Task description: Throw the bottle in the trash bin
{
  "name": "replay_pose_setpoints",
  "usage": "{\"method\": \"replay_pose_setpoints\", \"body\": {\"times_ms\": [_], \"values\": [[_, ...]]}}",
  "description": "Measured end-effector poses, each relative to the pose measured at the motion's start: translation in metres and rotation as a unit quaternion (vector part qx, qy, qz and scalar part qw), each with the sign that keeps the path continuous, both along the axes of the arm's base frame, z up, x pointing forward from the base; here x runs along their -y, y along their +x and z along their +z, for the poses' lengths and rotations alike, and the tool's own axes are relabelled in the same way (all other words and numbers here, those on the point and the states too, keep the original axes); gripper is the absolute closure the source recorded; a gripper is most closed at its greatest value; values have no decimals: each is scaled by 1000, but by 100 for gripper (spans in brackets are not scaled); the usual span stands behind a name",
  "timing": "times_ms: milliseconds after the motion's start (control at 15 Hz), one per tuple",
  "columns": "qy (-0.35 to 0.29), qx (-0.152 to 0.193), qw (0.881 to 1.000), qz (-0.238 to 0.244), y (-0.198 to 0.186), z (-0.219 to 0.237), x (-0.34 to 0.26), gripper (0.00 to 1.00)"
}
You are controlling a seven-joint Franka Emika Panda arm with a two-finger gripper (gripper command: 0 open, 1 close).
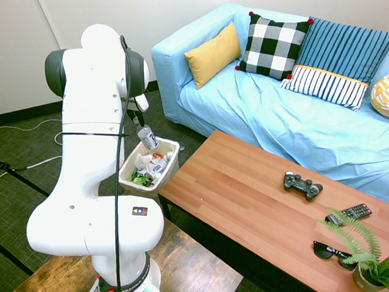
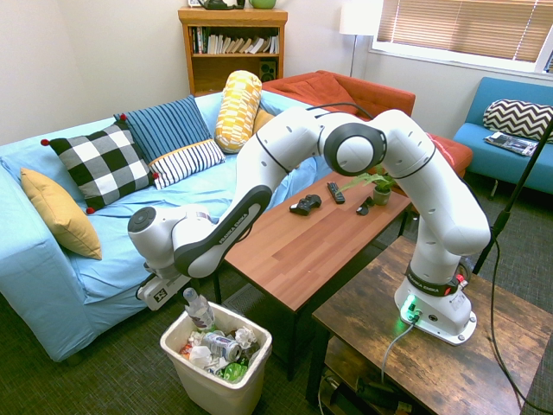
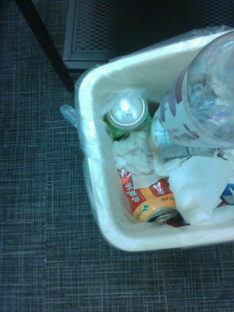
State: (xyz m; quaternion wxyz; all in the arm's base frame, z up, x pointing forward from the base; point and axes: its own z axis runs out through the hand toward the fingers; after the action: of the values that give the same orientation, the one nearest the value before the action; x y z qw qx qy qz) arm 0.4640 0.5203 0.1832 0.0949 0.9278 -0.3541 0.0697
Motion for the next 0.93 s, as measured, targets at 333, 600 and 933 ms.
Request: {"method": "replay_pose_setpoints", "body": {"times_ms": [333, 600, 933], "values": [[-3, 2, 1000, -1, 8, -5, 0, 0], [-4, 4, 1000, -2, 8, -5, 0, 0], [-1, 12, 1000, -5, 10, 7, 5, 0]]}}
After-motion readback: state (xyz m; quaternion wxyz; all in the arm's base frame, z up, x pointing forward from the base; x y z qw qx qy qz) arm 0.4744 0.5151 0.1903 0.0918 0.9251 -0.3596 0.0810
